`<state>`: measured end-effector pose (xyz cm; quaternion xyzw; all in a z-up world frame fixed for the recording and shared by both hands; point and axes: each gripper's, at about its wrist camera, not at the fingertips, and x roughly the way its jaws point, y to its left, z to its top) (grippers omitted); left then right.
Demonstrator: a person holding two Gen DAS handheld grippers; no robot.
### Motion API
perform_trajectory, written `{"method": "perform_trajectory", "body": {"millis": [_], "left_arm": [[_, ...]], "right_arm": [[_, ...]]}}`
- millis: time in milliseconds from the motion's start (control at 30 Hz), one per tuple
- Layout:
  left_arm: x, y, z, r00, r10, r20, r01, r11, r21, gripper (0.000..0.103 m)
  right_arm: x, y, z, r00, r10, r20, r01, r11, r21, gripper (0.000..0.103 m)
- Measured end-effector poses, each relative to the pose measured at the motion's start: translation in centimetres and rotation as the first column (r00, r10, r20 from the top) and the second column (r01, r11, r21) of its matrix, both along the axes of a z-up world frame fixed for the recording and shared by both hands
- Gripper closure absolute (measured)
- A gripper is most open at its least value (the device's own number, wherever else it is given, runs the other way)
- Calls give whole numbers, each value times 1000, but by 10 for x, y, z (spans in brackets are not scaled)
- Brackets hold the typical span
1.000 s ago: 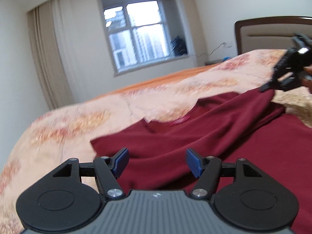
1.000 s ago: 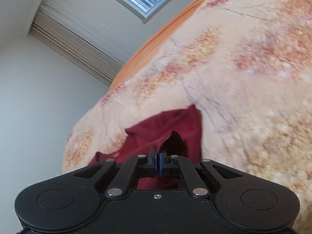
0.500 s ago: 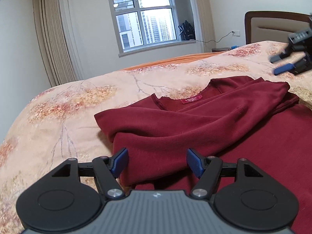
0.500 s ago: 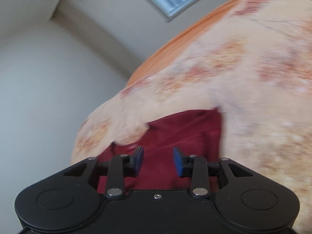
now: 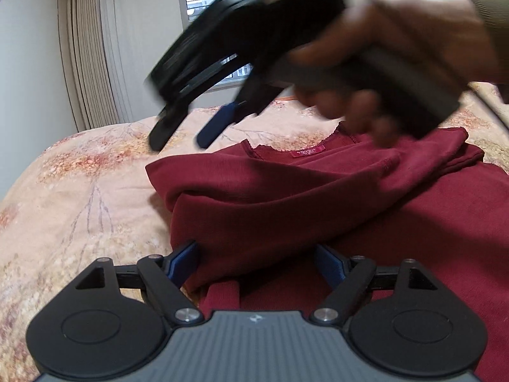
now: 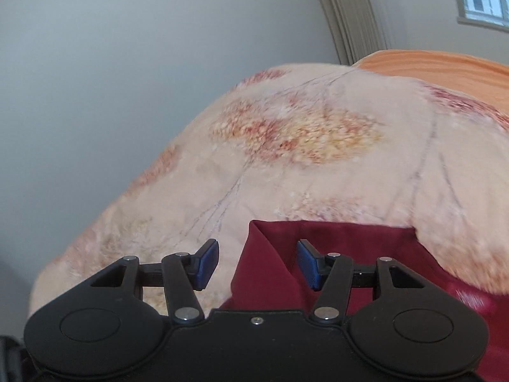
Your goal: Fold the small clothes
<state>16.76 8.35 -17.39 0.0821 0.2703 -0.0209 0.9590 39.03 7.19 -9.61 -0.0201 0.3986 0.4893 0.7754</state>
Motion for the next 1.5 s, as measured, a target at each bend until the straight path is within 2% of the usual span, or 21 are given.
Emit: {"method": "perform_trajectory", "body": {"millis": [67, 100, 133, 167, 233, 333, 400, 467, 500, 533, 600, 700, 800, 967, 1033, 1200, 1267, 1333, 1367, 1433, 1500], "left_arm": [[0, 0, -1, 1000, -5, 0, 5, 1000, -4, 17], [0, 0, -2, 1000, -7, 0, 7, 1000, -4, 17], [-1, -1, -2, 1000, -9, 0, 9, 1000, -4, 16], [-1, -2, -3, 1000, -10, -3, 10, 1000, -1, 16], [-1, -2, -4, 1000, -12, -6, 12, 1000, 2, 15], [-1, -4, -5, 1000, -12, -12, 12, 1000, 16, 14], [-1, -6, -6, 1000, -13, -20, 13, 1000, 25, 14], [-1, -7, -8, 1000, -12, -28, 13, 999, 31, 12], [-1, -7, -8, 1000, -11, -30, 11, 999, 31, 12], [-1, -8, -7, 999, -11, -30, 12, 999, 30, 11], [-3, -7, -5, 999, -11, -30, 12, 1000, 24, 9], [-2, -4, -3, 999, -10, -33, 10, 1000, 8, 8], [-3, -2, 0, 999, -7, -34, 8, 1000, 3, 7], [-2, 1, 1, 999, -17, -30, 17, 1000, -2, 6], [2, 1, -1, 999, -16, -41, 17, 1000, 11, 5], [2, -8, 8, 1000, -14, -24, 16, 998, 56, 7], [0, -9, 18, 1000, -23, 7, 22, 998, 56, 7], [1, -10, 32, 999, -33, 43, 31, 999, 40, 7], [3, -10, 39, 998, -36, 57, 34, 999, 35, 7], [14, -10, 50, 997, -34, 74, 31, 999, 34, 6], [33, -11, 55, 997, -29, 70, 27, 999, 34, 5]], "right_arm": [[8, 13, -9, 1000, 3, -20, -3, 1000, -21, 48], [10, 15, -15, 999, 5, -34, -6, 1000, -30, 58], [13, 17, -19, 998, 16, -58, -18, 999, -34, 90], [17, 19, -23, 996, 28, -84, -31, 999, -39, 100], [25, 11, -21, 996, -20, -85, 19, 1000, -9, 100], [53, -20, -24, 970, -191, -151, 202, 978, 60, 100], [57, -23, -36, 967, -225, -121, 225, 974, -13, 99], [57, -27, -47, 959, -235, -157, 233, 972, -32, 87], [57, -35, -47, 950, -243, -196, 250, 968, 9, 73], [56, -49, -43, 941, -249, -229, 272, 959, 78, 66], [47, -82, -28, 936, -257, -240, 303, 936, 179, 61], [30, -153, -7, 920, -310, -240, 366, 899, 242, 59], [12, -251, 1, 867, -424, -261, 487, 831, 270, 51], [-19, -384, -22, 740, -584, -334, 664, 713, 225, 51], [-22, -410, -38, 699, -603, -384, 702, 682, 206, 51], [-16, -414, -60, 700, -594, -397, 698, 686, 205, 54], [-13, -406, -66, 715, -581, -388, 679, 711, 185, 64], [-13, -397, -70, 742, -555, -377, 644, 746, 170, 100], [-14, -396, -69, 748, -555, -364, 639, 750, 171, 100], [-20, -405, -64, 738, -568, -363, 660, 720, 216, 101], [-29, -425, -57, 704, -600, -381, 705, 657, 268, 101]]}}
